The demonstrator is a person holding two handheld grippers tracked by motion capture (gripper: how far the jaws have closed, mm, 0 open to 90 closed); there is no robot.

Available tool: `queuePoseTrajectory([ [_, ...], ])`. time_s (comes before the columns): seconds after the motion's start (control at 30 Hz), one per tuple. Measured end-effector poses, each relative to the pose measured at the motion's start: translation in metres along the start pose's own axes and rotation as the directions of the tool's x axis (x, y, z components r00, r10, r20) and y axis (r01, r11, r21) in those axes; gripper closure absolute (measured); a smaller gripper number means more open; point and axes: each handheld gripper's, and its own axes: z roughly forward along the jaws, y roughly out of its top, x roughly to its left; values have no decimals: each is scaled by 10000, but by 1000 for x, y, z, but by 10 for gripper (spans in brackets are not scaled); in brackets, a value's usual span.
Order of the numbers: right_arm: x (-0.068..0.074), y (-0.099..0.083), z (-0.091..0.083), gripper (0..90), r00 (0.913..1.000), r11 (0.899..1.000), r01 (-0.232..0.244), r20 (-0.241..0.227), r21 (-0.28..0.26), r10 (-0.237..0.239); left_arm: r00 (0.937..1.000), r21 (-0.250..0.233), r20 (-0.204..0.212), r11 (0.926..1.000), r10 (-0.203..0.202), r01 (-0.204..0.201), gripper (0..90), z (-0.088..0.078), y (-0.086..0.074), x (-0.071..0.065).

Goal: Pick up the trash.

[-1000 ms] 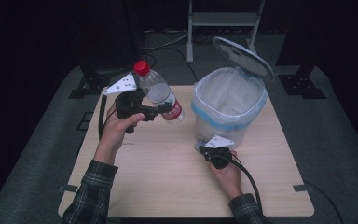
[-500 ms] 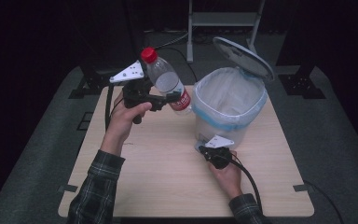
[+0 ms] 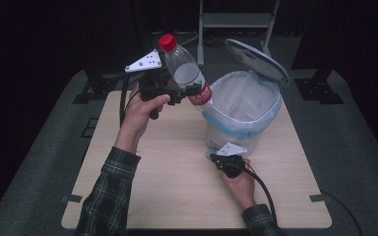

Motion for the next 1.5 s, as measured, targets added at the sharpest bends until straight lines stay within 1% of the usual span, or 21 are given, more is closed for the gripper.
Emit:
queuePoseTrajectory([
  [0.1, 0, 0, 0, 895, 10000, 10000, -1, 2, 4, 1, 10000, -28, 41, 10000, -40, 40, 265, 5, 2, 2],
  [0.13, 0, 0, 0, 895, 10000, 10000, 22, -4, -1, -22, 9999, -40, 100, 10000, -11, 11, 265, 10, 5, 3],
  [0.17, 0, 0, 0, 895, 10000, 10000, 22, -4, -1, -22, 9999, -40, 100, 10000, -11, 11, 265, 10, 5, 3],
  [0.23, 0, 0, 0, 895, 10000, 10000, 2, 14, 1, -2, 9999, -123, 147, 9999, -5, 7, 265, 14, 6, 4],
  [0.27, 0, 0, 0, 895, 10000, 10000, 29, 19, 1, -29, 9998, -188, 198, 9998, -74, 78, 265, 18, 8, 4],
  [0.3, 0, 0, 0, 895, 10000, 10000, 29, 19, 1, -29, 9998, -188, 198, 9998, -74, 78, 265, 18, 8, 4],
  [0.33, 0, 0, 0, 895, 10000, 10000, -42, 19, 28, 42, 9997, -185, 219, 9998, -75, 79, 265, 22, 8, 6],
  [0.37, 0, 0, 0, 895, 10000, 10000, -42, 19, 28, 42, 9997, -185, 219, 9998, -75, 79, 265, 22, 8, 6],
  [0.4, 0, 0, 0, 895, 10000, 10000, -43, 19, 36, 43, 9996, -180, 245, 9998, -115, 119, 265, 27, 8, 7],
  [0.43, 0, 0, 0, 895, 10000, 10000, -43, 19, 36, 43, 9996, -180, 245, 9998, -115, 119, 265, 27, 8, 7],
  [0.47, 0, 0, 0, 895, 10000, 10000, -52, 27, 39, 52, 9995, -177, 274, 9998, -129, 134, 265, 31, 8, 8],
  [0.5, 0, 0, 0, 895, 10000, 10000, -52, 27, 39, 52, 9995, -177, 274, 9998, -129, 134, 265, 31, 8, 8],
  [0.6, 0, 0, 0, 895, 10000, 10000, -4, 16, 11, 4, 9995, -159, 307, 9998, -118, 123, 265, 38, 6, 9],
  [0.73, 0, 0, 0, 895, 10000, 10000, -20, 21, 17, 20, 9994, -122, 291, 9998, -167, 171, 264, 49, 1, 11],
  [0.77, 0, 0, 0, 895, 10000, 10000, -20, 21, 17, 20, 9994, -122, 291, 9998, -167, 171, 264, 49, 1, 11],
  [0.83, 0, 0, 0, 895, 10000, 10000, -18, 19, 16, 18, 9993, -74, 291, 9997, -232, 234, 264, 55, -3, 13],
  [1.07, 0, 0, 0, 895, 10000, 10000, -23, 18, 12, 23, 9988, 15, 309, 9993, -374, 374, 263, 63, -13, 16],
  [1.23, 0, 0, 0, 895, 10000, 10000, -11, 16, 5, 11, 9988, 70, 317, 9992, -386, 384, 264, 70, -18, 17],
  [1.5, 0, 0, 0, 895, 10000, 10000, -27, 17, 14, 27, 9979, 245, 294, 9981, -571, 564, 263, 80, -32, 20],
])
